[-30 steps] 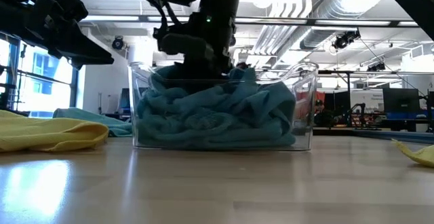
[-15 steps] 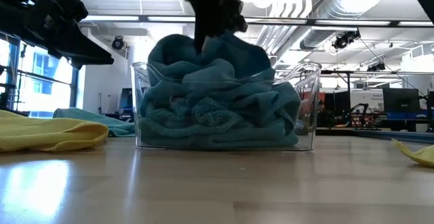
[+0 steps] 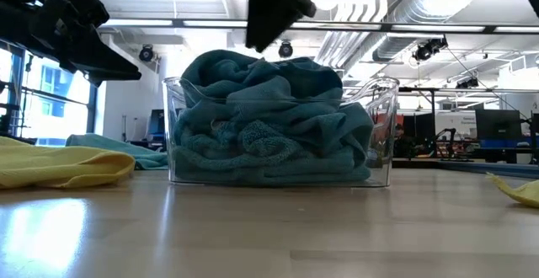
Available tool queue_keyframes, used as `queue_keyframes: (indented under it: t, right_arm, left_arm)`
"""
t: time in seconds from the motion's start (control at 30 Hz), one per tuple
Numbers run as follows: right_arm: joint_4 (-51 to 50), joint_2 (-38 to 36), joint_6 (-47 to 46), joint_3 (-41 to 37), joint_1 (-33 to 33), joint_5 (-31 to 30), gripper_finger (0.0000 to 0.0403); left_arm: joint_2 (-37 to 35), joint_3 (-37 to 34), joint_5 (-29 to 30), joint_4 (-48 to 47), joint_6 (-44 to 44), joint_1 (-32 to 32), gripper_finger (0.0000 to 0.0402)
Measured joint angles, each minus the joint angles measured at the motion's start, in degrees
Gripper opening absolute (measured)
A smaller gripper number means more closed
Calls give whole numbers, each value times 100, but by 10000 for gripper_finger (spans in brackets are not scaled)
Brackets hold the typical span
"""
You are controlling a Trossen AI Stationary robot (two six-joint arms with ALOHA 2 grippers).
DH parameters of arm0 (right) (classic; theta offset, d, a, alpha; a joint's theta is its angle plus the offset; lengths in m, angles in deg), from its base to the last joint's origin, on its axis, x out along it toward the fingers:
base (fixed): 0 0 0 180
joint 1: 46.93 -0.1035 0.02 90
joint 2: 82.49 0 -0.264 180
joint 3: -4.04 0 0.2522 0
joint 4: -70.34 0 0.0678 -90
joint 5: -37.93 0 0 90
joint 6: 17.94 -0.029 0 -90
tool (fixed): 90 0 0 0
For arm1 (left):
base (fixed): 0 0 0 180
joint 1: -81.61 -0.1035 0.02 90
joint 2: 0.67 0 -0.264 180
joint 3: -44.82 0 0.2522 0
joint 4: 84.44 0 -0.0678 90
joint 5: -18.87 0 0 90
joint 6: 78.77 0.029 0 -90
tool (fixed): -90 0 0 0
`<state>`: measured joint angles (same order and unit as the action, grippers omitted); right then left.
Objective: Sort microfiber towel by color & place in baskets
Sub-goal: Put the blue microfiber towel into the bottom transparent bin
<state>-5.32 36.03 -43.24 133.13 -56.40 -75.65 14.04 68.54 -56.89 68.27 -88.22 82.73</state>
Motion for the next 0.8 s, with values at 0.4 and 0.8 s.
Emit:
queue_keyframes:
  t: [0.4, 0.8]
  right_arm:
    - [870, 1004, 116, 9, 297, 739, 130]
    - [1090, 1582, 48, 22, 363, 1160, 130]
  left_arm:
    - [1, 0, 2, 3, 9, 1, 101]
    - [-1, 0, 0, 2, 7, 0, 101]
